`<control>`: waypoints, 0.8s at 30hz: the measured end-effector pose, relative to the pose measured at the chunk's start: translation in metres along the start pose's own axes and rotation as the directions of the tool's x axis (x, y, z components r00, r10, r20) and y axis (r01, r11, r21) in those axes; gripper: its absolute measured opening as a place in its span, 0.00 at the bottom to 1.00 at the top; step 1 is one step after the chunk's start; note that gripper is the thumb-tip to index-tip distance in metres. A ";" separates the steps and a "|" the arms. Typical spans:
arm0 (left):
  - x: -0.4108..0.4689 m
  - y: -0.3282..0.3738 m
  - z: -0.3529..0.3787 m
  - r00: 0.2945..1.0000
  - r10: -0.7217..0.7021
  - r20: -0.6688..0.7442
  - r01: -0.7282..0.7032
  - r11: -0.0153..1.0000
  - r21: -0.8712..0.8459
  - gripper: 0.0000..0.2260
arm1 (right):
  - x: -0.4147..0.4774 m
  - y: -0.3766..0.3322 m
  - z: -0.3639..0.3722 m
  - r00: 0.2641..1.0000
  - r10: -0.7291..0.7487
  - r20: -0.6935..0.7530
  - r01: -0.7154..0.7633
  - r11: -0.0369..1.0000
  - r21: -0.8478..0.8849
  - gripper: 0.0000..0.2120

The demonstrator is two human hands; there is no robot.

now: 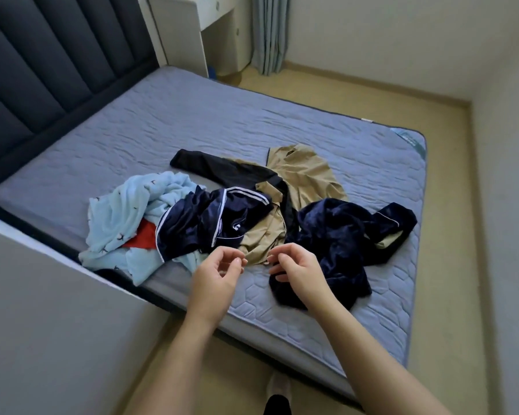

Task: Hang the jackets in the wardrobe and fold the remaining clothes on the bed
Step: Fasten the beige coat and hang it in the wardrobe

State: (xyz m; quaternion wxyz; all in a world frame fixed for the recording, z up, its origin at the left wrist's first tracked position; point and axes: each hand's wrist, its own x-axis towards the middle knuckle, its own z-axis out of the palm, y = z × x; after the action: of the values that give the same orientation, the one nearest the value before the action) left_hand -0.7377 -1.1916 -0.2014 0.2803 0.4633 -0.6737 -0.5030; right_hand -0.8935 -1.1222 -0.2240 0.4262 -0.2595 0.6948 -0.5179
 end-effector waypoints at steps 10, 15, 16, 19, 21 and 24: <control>0.149 -0.140 0.114 0.965 -0.211 0.154 0.168 0.953 0.251 0.09 | 0.178 0.129 -0.013 0.963 0.243 -0.115 -0.261 0.949 -0.176 0.13; 0.214 -0.274 0.151 0.882 -0.304 0.361 -0.014 0.748 0.663 0.08 | 0.251 0.247 -0.021 0.952 0.279 -0.127 -0.290 0.686 -0.667 0.16; 0.226 -0.299 0.158 0.872 -0.309 0.380 -0.070 0.689 0.721 0.12 | 0.263 0.268 -0.020 0.944 0.307 -0.121 -0.290 0.595 -0.749 0.20; 0.258 -0.353 0.183 0.866 -0.242 0.438 -0.249 0.551 0.797 0.27 | 0.289 0.321 -0.013 0.927 0.355 -0.123 -0.266 0.388 -0.882 0.34; 0.281 -0.380 0.206 0.860 -0.184 0.476 -0.359 0.446 0.820 0.38 | 0.304 0.351 -0.014 0.927 0.355 -0.118 -0.236 0.310 -0.921 0.41; 0.309 -0.414 0.233 0.849 -0.252 0.464 -0.385 0.304 0.871 0.48 | 0.322 0.387 -0.027 0.909 0.398 -0.125 -0.244 0.266 -0.932 0.46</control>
State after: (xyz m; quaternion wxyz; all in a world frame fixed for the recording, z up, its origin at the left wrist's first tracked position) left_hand -0.9208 -1.4013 -0.6959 -0.2199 0.3515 -0.9045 -0.0996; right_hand -1.0468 -1.2394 -0.6897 0.3413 -0.3432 0.8704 0.0897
